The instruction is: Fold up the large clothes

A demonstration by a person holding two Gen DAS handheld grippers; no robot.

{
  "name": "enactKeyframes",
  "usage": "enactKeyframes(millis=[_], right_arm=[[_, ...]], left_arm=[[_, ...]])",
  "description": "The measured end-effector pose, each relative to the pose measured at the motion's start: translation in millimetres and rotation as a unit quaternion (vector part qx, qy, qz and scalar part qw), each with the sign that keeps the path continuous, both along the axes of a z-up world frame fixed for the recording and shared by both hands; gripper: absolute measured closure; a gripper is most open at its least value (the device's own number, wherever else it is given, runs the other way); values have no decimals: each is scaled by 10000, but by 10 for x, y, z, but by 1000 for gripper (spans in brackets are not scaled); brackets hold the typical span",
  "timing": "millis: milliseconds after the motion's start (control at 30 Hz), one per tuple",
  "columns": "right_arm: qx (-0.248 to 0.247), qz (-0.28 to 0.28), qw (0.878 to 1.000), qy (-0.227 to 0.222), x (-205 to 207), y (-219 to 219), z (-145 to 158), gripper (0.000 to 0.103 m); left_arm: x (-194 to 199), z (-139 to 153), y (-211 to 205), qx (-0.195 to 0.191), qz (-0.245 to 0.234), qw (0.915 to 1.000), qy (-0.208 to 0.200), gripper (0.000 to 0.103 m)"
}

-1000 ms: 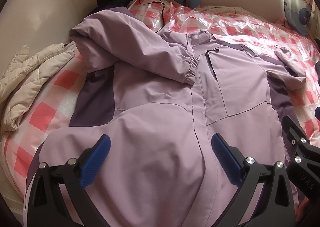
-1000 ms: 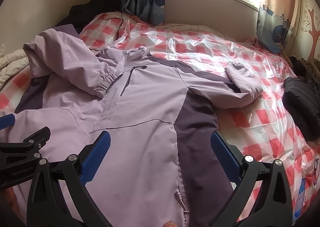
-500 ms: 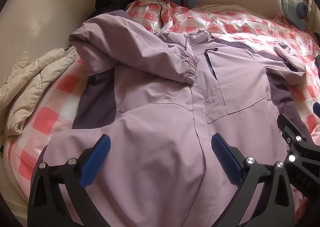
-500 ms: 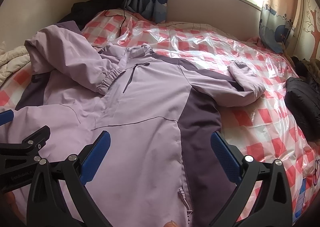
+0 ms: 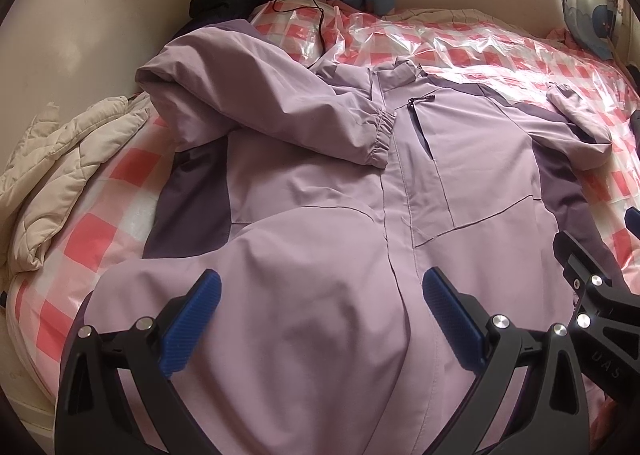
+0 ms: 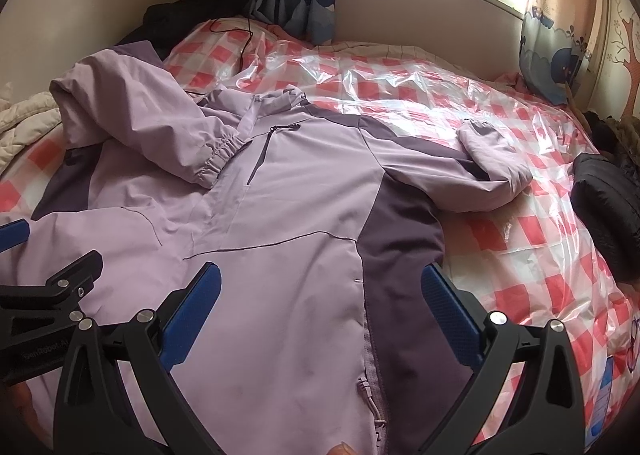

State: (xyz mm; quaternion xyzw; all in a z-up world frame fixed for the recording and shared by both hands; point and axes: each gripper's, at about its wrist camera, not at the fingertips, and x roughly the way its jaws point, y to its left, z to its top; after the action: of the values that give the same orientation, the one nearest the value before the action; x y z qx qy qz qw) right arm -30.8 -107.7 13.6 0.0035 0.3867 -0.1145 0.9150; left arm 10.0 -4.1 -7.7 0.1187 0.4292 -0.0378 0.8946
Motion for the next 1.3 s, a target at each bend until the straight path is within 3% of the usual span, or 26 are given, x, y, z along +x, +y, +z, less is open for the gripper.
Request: enactKeyframes(millis=[1300], right_arm=[[14, -3, 10000, 18, 5, -3, -20, 6]], left_arm=[[23, -36, -5, 3, -11, 10000, 65, 6]])
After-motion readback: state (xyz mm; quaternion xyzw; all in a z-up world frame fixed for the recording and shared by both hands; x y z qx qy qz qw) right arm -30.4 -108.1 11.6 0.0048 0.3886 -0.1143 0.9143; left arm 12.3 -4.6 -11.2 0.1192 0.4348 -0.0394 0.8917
